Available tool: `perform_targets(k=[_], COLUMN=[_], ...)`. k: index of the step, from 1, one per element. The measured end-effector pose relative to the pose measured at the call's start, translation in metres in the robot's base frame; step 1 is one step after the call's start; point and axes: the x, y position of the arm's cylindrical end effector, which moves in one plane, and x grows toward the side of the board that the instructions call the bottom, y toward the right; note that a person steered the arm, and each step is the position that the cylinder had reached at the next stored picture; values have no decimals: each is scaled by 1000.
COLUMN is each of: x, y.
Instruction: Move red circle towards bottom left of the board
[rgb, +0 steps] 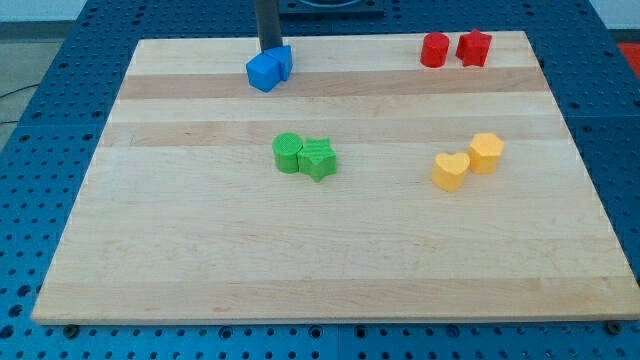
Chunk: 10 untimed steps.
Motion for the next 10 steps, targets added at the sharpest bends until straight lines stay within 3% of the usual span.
perform_targets(k=[3,5,7,9,10], x=[47,58,44,32,32], y=[-61,7,-20,33,5])
